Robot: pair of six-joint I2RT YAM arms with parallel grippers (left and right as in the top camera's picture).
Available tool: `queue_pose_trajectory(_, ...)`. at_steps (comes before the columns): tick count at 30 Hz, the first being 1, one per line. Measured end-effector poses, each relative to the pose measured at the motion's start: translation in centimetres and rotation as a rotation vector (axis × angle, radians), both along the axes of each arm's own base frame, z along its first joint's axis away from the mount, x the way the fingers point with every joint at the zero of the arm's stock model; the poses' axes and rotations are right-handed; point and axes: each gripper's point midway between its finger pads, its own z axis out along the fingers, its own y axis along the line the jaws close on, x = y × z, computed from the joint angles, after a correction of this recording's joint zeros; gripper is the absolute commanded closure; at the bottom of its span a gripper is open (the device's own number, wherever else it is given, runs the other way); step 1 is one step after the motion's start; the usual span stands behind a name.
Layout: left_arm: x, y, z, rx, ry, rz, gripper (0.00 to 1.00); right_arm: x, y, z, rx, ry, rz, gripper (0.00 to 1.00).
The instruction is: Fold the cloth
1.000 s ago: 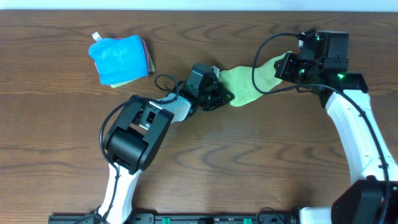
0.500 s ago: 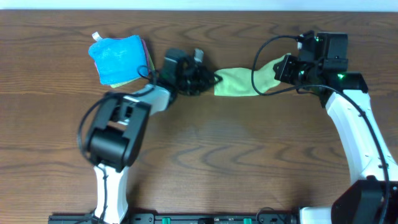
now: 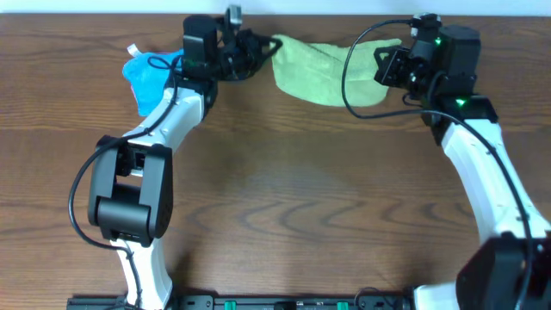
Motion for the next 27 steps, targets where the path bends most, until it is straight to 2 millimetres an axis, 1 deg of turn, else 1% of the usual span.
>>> queue_pose_trajectory(2,0.7,0.6,1.0,-0.001,-0.028,0.014,0.94,0.4,0.3,-1.1,0.007,0.021,0.001,0.99)
queue_pose_trajectory(4,1.1,1.8,1.7,-0.006,-0.047,0.015,0.94,0.4,0.7,-1.7,0.010,0.038,0.007,0.99)
queue_pose_trajectory(6,0.9,2.9,1.3,-0.003,-0.023,-0.007,0.94,0.1,0.9,-2.0,0.015,0.060,0.011,0.99)
queue_pose_trajectory(8,0.1,3.6,0.0,0.010,0.038,-0.044,0.94,-0.8,1.1,-2.9,0.019,0.117,0.016,0.99)
queue_pose_trajectory(13,-3.5,3.8,-4.0,0.069,0.217,-0.150,0.94,-4.0,1.3,-5.9,0.006,0.300,0.033,0.99)
queue_pose_trajectory(15,-5.9,3.8,-5.9,0.110,0.303,-0.205,0.94,-5.2,1.2,-6.9,-0.003,0.362,0.038,0.99)
queue_pose_trajectory(17,-7.6,3.9,-7.1,0.142,0.352,-0.243,0.94,-6.2,1.1,-7.7,-0.015,0.414,0.043,0.99)
queue_pose_trajectory(22,-11.4,3.9,-8.9,0.205,0.430,-0.337,0.94,-8.5,0.9,-9.1,-0.035,0.522,0.048,0.99)
queue_pose_trajectory(23,-12.0,3.9,-9.1,0.218,0.442,-0.353,0.94,-9.0,0.9,-9.4,-0.043,0.545,0.050,0.99)
queue_pose_trajectory(25,-13.9,3.8,-9.8,0.257,0.472,-0.404,0.94,-10.4,1.0,-10.1,-0.075,0.603,0.055,0.99)
queue_pose_trajectory(27,-15.6,3.5,-10.1,0.287,0.483,-0.461,0.94,-11.6,1.5,-10.6,-0.108,0.644,0.070,0.99)
